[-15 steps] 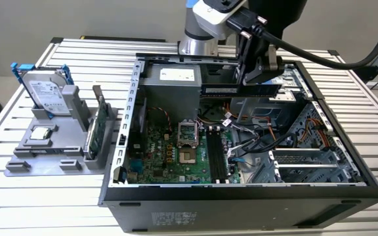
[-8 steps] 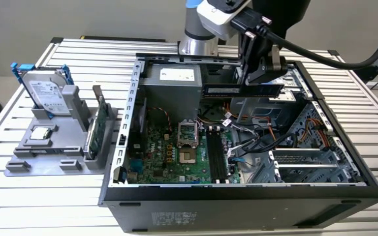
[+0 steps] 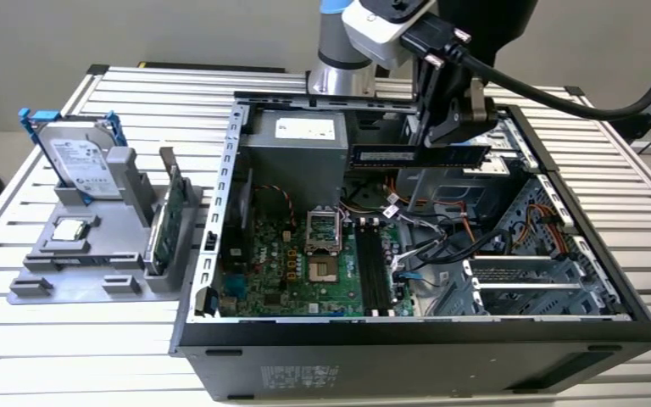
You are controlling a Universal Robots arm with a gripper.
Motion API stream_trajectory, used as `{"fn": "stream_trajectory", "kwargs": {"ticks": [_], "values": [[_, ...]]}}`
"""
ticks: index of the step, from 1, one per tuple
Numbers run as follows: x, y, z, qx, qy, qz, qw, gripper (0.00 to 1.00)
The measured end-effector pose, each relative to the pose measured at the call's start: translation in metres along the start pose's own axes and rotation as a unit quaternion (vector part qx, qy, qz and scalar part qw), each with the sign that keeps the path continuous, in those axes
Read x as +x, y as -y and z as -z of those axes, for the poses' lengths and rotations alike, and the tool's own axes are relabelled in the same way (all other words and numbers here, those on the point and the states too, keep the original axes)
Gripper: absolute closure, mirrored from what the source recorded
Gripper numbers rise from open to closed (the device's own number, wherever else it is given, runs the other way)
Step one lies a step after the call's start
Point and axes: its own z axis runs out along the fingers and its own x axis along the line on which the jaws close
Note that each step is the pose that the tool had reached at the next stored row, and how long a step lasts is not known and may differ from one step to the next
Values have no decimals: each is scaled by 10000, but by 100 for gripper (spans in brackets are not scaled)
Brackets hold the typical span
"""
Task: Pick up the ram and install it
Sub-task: 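Pick up the ram and move it above insertion slot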
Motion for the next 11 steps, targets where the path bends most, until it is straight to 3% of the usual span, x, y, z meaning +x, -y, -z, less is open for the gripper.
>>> {"fn": "stream_trajectory", "kwargs": {"ticks": [11], "values": [[0,-8,0,0,0,0,10000,100]]}}
